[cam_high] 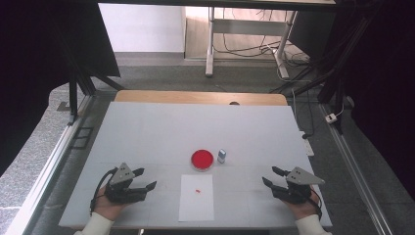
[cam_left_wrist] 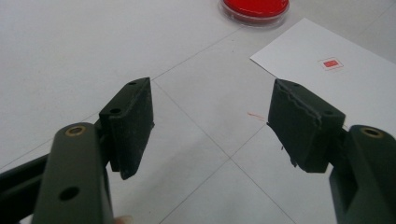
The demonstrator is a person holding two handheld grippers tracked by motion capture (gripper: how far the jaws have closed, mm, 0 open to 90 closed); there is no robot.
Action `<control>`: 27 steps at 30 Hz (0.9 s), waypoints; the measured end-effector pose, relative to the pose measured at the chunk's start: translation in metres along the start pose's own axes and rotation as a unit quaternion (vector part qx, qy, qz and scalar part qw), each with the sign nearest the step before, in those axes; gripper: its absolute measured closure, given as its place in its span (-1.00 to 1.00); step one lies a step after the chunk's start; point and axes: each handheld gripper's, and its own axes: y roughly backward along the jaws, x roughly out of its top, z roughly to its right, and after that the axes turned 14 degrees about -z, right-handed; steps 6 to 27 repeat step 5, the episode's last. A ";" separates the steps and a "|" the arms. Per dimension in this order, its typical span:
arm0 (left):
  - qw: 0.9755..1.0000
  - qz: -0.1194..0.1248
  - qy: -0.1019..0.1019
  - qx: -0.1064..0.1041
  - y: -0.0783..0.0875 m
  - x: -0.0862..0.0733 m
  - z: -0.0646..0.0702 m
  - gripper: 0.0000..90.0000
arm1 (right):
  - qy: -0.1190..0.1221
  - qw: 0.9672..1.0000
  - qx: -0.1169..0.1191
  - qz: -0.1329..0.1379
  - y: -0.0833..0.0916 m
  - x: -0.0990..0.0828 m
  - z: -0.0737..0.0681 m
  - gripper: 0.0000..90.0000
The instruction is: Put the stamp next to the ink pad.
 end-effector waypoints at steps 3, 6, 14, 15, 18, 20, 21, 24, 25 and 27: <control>1.000 0.001 0.001 0.000 0.000 0.000 0.000 -0.30 | 0.000 1.000 0.001 0.002 0.000 0.000 0.000 -0.04; 1.000 0.001 0.001 0.001 0.000 0.000 0.000 -0.30 | 0.000 1.000 0.001 0.002 0.000 0.000 0.000 -0.04; 1.000 0.001 0.001 0.001 0.000 0.000 0.000 -0.30 | 0.000 1.000 0.001 0.002 0.000 0.000 0.000 -0.04; 1.000 0.001 0.001 0.001 0.000 0.000 0.000 -0.30 | 0.000 1.000 0.001 0.002 0.000 0.000 0.000 -0.04; 1.000 0.001 0.001 0.001 0.000 0.000 0.000 -0.30 | 0.000 1.000 0.001 0.002 0.000 0.000 0.000 -0.04; 1.000 0.001 0.001 0.001 0.000 0.000 0.000 -0.30 | 0.000 1.000 0.001 0.002 0.000 0.000 0.000 -0.04; 1.000 0.001 0.001 0.001 0.000 0.000 0.000 -0.30 | 0.000 1.000 0.001 0.002 0.000 0.000 0.000 -0.04; 1.000 0.001 0.001 0.001 0.000 0.000 0.000 -0.30 | 0.000 1.000 0.001 0.002 0.000 0.000 0.000 -0.04; 1.000 0.001 0.001 0.001 0.000 0.000 0.000 -0.30 | 0.000 1.000 0.001 0.002 0.000 0.000 0.000 -0.04; 1.000 0.001 0.001 0.001 0.000 0.000 0.000 -0.30 | 0.000 1.000 0.001 0.002 0.000 0.000 0.000 -0.04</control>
